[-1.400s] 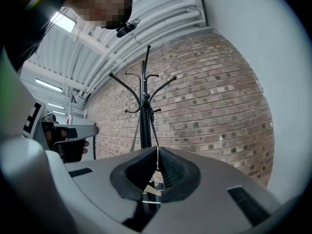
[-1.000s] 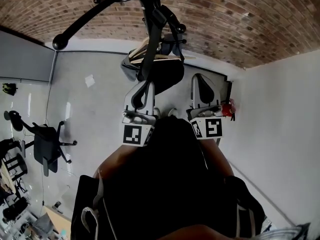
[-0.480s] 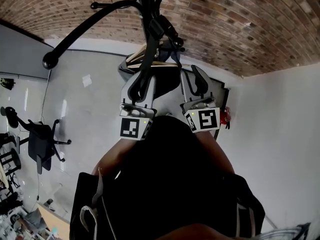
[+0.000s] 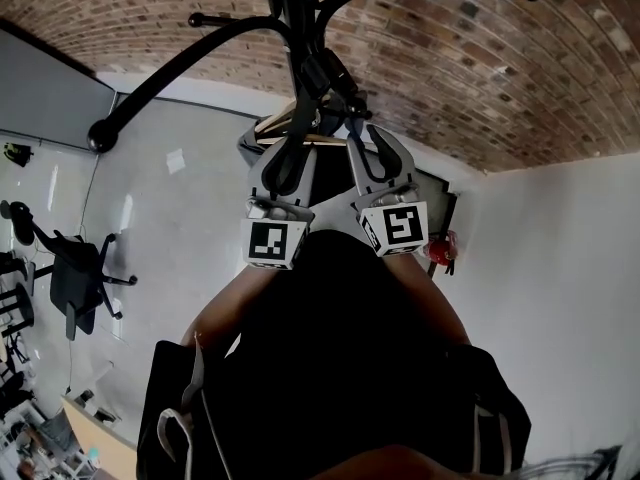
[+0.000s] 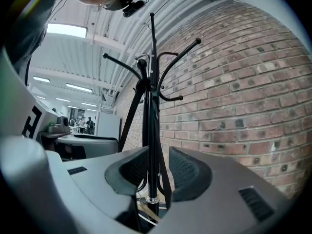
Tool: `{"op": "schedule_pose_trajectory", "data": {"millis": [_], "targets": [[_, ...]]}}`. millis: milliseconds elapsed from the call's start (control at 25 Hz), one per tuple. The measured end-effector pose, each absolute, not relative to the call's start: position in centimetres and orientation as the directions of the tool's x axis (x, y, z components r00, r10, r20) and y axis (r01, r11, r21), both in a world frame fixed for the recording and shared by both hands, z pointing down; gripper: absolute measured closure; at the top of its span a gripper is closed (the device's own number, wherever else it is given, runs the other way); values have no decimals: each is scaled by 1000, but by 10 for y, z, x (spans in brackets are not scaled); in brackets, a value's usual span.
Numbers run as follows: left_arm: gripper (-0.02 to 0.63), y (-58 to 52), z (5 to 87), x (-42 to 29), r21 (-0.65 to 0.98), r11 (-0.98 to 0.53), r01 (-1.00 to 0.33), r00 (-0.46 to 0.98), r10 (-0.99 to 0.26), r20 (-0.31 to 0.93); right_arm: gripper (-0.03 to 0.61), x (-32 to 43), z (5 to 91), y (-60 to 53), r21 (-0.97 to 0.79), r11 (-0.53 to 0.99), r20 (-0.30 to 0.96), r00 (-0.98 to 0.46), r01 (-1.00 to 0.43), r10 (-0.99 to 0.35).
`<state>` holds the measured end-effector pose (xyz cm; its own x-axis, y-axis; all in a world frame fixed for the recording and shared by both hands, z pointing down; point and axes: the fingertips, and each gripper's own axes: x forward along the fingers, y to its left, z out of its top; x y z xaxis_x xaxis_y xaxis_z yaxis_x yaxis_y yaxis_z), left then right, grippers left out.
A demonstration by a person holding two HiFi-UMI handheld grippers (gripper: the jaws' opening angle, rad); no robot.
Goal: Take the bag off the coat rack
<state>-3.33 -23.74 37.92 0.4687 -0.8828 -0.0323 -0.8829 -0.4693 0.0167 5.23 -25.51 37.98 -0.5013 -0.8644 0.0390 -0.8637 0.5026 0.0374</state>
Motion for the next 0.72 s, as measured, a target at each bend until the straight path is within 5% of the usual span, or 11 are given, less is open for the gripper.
{"op": "schedule_pose_trajectory", "data": {"millis": [720], "targets": [[513,-270,377,-28,74,-441,-894,442,-897,-7,466,40,379,-293,63,483,56,-480,-873,-875]]}}
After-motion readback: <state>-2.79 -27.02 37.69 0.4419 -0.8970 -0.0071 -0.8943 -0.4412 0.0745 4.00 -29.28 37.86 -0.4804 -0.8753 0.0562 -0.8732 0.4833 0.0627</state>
